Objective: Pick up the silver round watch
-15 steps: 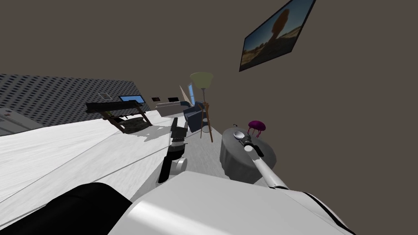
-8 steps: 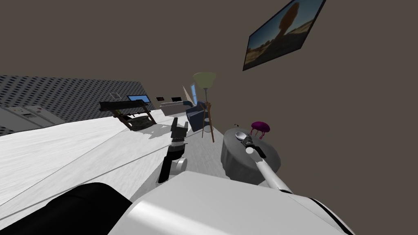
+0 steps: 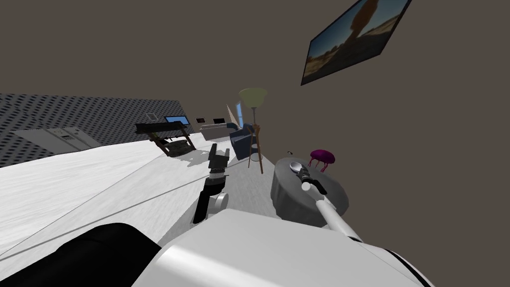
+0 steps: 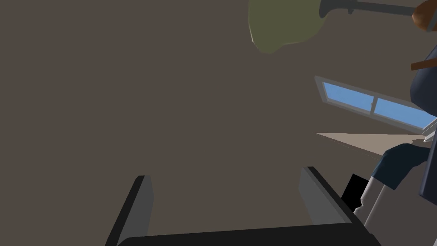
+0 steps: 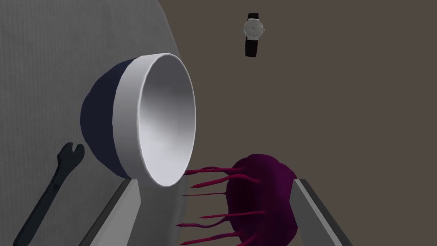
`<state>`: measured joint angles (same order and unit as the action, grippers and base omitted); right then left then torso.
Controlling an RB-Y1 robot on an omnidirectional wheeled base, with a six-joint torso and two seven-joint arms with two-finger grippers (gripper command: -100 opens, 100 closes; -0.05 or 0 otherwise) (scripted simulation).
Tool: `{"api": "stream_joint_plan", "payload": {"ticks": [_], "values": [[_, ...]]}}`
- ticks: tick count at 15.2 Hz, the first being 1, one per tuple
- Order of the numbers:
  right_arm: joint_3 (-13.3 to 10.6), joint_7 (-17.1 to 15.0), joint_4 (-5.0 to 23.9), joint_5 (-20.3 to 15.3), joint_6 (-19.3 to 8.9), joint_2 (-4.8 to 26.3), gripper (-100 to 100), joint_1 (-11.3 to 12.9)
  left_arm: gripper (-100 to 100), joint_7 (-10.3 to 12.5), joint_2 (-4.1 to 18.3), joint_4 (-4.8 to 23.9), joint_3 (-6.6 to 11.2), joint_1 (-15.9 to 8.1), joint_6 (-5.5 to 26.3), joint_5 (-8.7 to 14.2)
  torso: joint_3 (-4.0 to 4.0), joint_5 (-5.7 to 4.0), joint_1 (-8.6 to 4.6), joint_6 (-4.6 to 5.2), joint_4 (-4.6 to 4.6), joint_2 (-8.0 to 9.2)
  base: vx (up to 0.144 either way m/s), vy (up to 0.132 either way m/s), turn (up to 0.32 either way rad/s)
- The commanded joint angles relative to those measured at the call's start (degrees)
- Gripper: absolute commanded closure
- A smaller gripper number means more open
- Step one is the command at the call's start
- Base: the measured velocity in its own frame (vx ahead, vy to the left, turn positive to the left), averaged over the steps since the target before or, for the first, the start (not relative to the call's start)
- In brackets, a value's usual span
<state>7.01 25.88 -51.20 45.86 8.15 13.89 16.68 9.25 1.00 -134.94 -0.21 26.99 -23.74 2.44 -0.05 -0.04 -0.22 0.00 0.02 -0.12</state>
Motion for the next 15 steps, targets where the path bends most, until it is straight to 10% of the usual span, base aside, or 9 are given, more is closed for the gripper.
{"api": "stream_joint_plan", "payload": {"ticks": [1,15], "values": [[0.06,0.04,-0.03,-2.86,-0.04,-0.01,-100,-0.02,0,0.00,0.00,0.00,0.00,0.00,0.00,0.00,0.00,0.00,0.00,0.00,0.00,0.00,0.000,0.000,0.000],[3.96,5.86,-1.53,-20.75,-4.77,0.60,-100,-3.69,0,0.00,0.00,0.00,0.00,0.00,0.00,0.00,0.01,-0.01,-0.05,0.01,0.00,0.02,-0.005,-0.012,0.098]]}}
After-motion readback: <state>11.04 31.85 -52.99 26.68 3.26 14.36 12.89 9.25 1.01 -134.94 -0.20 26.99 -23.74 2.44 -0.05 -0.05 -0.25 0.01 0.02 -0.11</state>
